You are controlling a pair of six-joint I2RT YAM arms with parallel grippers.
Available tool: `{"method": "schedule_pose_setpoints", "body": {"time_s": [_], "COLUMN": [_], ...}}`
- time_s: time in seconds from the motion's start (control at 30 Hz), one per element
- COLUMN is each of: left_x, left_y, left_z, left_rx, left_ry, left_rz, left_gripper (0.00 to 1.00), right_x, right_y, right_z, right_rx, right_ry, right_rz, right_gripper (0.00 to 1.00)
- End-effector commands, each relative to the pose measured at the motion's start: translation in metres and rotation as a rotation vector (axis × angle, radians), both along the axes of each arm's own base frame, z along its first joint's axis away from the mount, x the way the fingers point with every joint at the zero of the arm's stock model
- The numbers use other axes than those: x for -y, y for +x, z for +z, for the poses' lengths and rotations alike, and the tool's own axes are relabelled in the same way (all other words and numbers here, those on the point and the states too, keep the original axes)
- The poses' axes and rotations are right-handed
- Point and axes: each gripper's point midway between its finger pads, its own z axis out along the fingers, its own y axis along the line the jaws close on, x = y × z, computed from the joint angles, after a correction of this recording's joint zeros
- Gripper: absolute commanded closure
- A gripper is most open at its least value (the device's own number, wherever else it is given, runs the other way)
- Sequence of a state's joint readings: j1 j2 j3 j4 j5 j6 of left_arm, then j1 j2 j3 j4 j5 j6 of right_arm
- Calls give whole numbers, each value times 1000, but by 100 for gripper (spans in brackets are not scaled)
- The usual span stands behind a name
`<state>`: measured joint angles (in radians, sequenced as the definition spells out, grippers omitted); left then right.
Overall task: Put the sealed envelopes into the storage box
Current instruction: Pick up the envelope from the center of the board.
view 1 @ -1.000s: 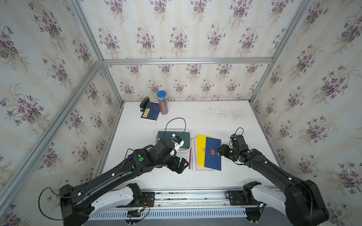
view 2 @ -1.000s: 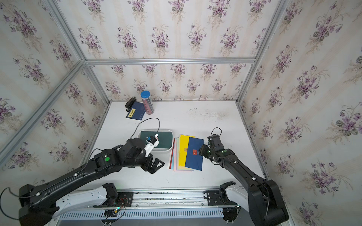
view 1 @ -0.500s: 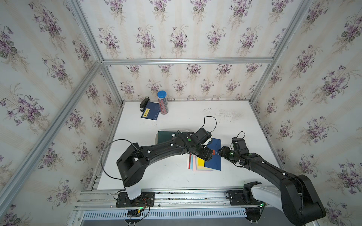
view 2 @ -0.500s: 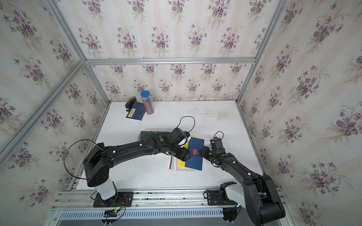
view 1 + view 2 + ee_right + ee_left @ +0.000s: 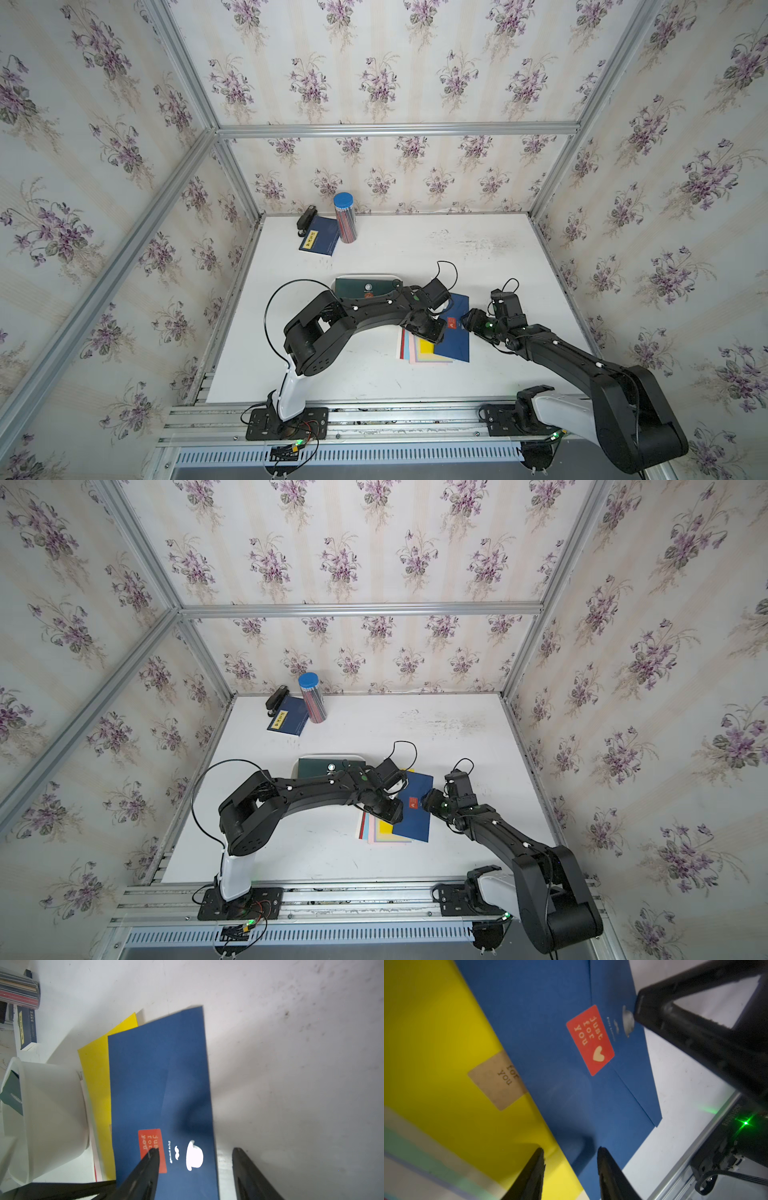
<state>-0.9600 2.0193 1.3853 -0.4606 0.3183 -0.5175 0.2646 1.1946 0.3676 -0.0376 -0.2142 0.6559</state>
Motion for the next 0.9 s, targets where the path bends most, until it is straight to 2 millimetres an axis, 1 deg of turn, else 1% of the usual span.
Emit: {"method": "schedule_pose_setpoints", "body": {"time_s": [0.0, 0.1, 0.23, 0.4, 0.67, 0.73, 0.87], "left_x": [0, 2, 15, 32, 40, 42, 45], "left_y": [5, 7, 5, 8, 19, 23, 26], "left_z": [-7, -10, -9, 8, 31, 36, 34], "left_rx": [-3, -22, -66, -67, -54, -52, -65], "left_ry": [-13, -43, -129, -247, -359, -383, -363], "left_rz": [25, 35, 30, 15, 45, 59, 67], "left_gripper": [52, 51, 51, 52, 54, 57, 68], "right_x": [8, 7, 4, 2, 1, 0, -1], "right_y": [-25, -27, -27, -28, -27, -26, -26], "right_z": [-22, -25, -26, -27, -22, -21, -19], "right_rx": [-119, -129, -134, -136, -125, -123, -119], "right_ry": [-34, -27, -17, -1, 9, 16, 23], "right_rz": [-9, -6, 1, 5, 0, 3, 5], "right_gripper": [39, 39, 40, 41, 41, 41, 42]}}
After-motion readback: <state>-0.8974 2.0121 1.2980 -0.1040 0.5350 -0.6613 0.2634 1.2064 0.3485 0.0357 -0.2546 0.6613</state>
